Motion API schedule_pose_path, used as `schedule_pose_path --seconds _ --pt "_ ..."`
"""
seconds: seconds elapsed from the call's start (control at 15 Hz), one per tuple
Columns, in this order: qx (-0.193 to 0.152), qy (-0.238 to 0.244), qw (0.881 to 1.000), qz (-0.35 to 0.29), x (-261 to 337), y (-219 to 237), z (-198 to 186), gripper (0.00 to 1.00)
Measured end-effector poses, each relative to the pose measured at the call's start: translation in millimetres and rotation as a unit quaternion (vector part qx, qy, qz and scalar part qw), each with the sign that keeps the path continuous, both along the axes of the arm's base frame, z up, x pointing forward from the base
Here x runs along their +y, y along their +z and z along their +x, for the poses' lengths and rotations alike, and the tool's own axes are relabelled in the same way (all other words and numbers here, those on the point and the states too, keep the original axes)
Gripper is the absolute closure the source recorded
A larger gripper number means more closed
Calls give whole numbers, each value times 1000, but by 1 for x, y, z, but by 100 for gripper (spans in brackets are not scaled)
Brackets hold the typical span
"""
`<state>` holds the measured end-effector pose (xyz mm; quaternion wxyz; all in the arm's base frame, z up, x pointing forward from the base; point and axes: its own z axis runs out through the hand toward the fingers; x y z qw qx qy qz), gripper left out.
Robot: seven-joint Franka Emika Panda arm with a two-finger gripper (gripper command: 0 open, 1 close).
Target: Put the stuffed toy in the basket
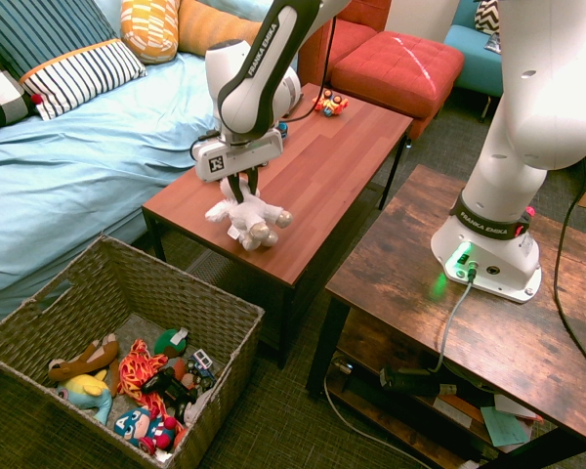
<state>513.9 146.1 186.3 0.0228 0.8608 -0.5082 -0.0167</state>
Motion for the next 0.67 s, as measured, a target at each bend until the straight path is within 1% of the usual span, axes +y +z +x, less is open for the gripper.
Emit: schedule_pose_path --seconds 0.2,0.27,0.47,0.67 --pt "-29 58 998 -29 28 46 3 100" --pt "-39 82 995 -33 47 60 2 100" --pt "-50 98 994 -27 69 66 8 100" --pt "-70 121 990 -8 132 65 27 100"
